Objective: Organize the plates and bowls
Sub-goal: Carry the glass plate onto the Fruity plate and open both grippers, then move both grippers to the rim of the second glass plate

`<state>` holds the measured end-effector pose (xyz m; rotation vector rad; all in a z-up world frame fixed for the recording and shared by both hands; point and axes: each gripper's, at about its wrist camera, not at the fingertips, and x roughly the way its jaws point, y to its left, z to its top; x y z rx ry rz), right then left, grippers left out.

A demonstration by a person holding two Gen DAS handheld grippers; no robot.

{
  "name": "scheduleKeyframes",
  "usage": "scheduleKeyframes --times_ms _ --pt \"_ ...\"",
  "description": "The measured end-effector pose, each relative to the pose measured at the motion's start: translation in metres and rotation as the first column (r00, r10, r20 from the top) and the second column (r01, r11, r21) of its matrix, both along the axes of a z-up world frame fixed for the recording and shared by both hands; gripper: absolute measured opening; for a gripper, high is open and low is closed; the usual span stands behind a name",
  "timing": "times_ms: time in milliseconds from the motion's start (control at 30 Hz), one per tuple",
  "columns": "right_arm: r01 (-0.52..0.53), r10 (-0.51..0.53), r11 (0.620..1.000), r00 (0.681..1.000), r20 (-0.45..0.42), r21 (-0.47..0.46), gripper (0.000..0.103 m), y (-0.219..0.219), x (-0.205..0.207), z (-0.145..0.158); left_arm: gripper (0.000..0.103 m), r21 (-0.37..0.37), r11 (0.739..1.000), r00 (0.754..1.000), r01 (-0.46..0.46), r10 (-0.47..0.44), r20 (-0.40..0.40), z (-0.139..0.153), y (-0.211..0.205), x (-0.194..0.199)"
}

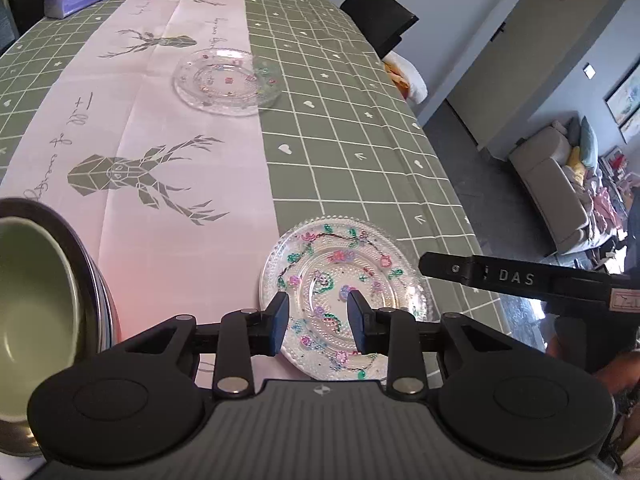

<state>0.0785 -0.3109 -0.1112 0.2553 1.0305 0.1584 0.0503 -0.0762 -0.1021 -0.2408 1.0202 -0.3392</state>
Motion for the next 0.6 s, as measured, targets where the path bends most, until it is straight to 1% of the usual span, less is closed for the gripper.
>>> scheduleKeyframes --times_ms 133,233,333,433,533,600 --pt "-0.034 0.034 0.999 0.999 0.005 0.01 0.044 0.008 0.012 0.018 0.036 -0.007 0.997 0.997 0.073 -0.073 0.017 0.027 0.004 0.007" --pt "-0.07 0.069 0.997 0.997 0.023 0.017 0.05 0.018 0.022 0.034 0.036 -0.003 0.994 0.993 0.109 -0.109 0.036 0.052 0.009 0.018" --pt "-0.112 0.112 0.994 0.993 0.047 0.009 0.052 0.031 0.034 0.05 0.038 0.035 0.992 0.99 0.124 -0.127 0.068 0.076 0.014 0.034" --pt "-0.142 0.14 0.99 0.988 0.058 0.019 0.052 0.042 0.049 0.062 0.038 0.044 0.992 0.99 0.118 -0.121 0.077 0.093 0.021 0.057" --pt "-0.144 0.142 0.988 0.989 0.04 0.05 0.053 0.05 0.069 0.068 0.038 0.058 0.992 0.992 0.115 -0.118 0.054 0.101 0.027 0.082" --pt "-0.138 0.137 0.989 0.99 0.023 0.061 0.054 0.054 0.083 0.068 0.038 0.056 0.993 0.994 0.108 -0.109 0.013 0.101 0.034 0.103"
